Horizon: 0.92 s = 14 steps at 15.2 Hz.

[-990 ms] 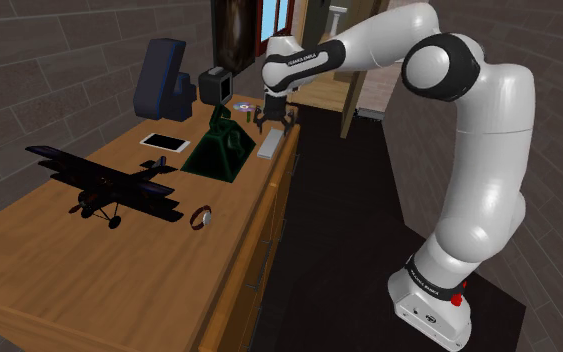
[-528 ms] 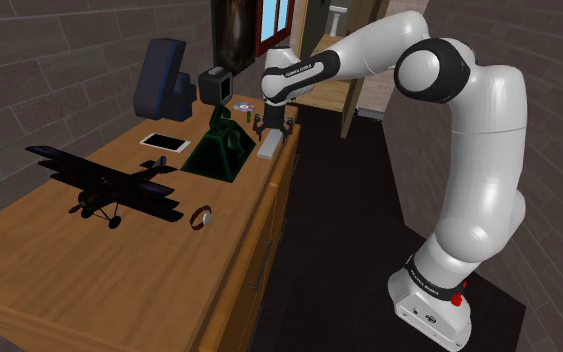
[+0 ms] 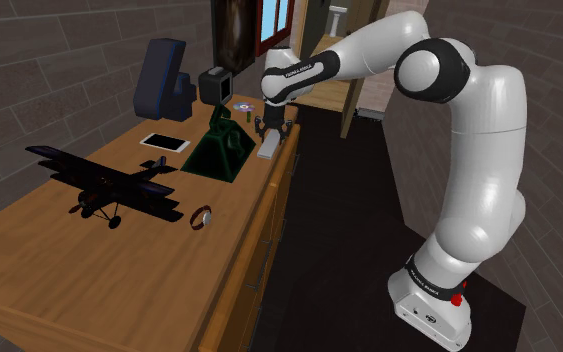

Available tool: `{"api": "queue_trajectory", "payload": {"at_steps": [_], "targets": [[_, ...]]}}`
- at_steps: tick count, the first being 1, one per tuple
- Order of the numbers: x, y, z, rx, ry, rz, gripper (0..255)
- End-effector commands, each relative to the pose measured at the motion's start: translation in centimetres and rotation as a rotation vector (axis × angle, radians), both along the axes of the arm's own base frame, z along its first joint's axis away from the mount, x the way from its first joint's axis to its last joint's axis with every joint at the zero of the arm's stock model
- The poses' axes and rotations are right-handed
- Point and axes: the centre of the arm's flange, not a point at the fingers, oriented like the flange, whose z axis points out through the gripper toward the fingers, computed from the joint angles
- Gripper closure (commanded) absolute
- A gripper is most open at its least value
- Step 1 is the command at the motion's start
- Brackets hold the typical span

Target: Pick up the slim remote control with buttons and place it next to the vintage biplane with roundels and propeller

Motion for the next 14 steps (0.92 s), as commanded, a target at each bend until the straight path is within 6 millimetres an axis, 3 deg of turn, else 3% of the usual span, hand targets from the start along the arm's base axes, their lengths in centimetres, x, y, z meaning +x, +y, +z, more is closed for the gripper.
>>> {"api": "queue_trajectory", "payload": {"at_steps": [1, 8, 14], "targets": [[0.0, 0.0, 0.0, 0.000, 0.000, 0.000, 255], [0.0, 0.0, 0.0, 0.000, 0.000, 0.000, 255], [0.0, 0.0, 3.1, 0.000, 0.000, 0.000, 255]]}}
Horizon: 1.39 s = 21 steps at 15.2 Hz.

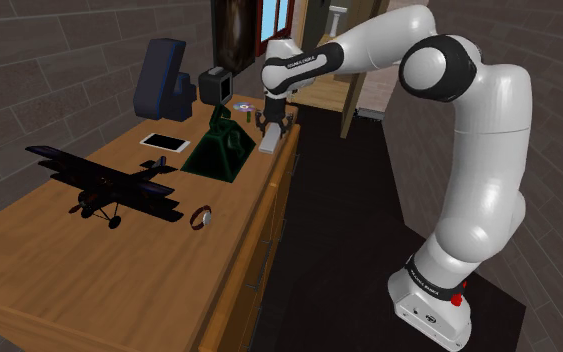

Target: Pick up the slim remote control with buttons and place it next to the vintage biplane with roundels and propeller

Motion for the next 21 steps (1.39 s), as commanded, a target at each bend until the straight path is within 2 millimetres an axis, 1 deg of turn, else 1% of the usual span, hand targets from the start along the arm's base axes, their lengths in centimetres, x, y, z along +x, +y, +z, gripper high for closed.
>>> {"api": "queue_trajectory", "payload": {"at_steps": [1, 21], "targets": [[0.0, 0.0, 1.0, 0.000, 0.000, 0.000, 255], [0.0, 0.0, 11.6, 0.000, 0.000, 0.000, 255]]}}
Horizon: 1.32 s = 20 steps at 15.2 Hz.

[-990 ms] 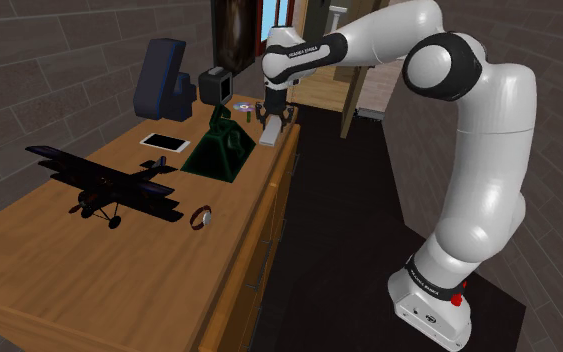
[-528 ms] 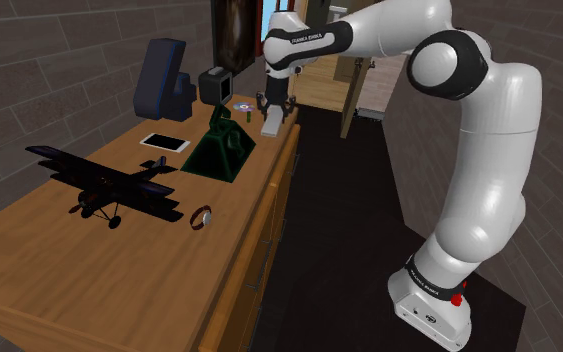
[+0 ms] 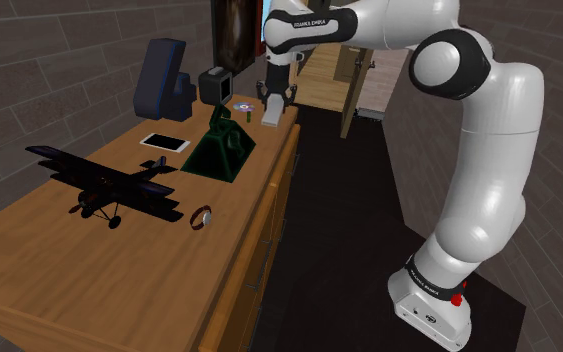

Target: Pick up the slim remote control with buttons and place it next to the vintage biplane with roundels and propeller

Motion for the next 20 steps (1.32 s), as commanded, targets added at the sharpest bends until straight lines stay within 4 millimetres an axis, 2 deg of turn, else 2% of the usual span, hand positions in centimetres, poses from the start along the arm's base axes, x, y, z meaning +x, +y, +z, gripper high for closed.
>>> {"api": "queue_trajectory", "payload": {"at_steps": [1, 15, 20], "targets": [[-0.2, -0.1, 1.2, 0.000, 0.000, 0.000, 255], [-0.2, -0.1, 8.3, 0.000, 0.000, 0.000, 255], [-4.0, 5.3, 8.3, 0.000, 0.000, 0.000, 255]]}}
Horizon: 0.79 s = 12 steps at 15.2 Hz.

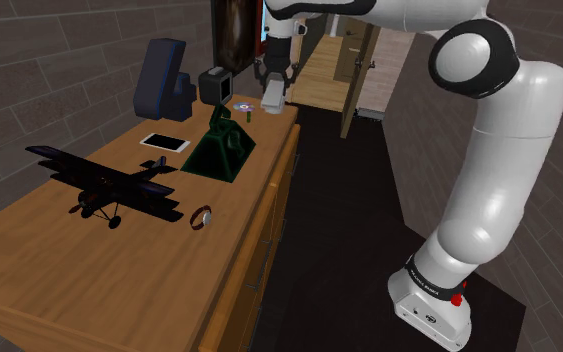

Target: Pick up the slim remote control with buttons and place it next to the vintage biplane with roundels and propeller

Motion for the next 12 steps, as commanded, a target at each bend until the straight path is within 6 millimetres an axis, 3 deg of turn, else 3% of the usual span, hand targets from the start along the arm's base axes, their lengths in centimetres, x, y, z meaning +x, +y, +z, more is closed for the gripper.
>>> {"api": "queue_trajectory", "payload": {"at_steps": [1, 12], "targets": [[-1.6, 2.3, 0.0, 0.000, -0.001, -0.001, 255], [-10.0, 14.1, 0.0, 0.000, -0.001, -0.001, 255]]}}
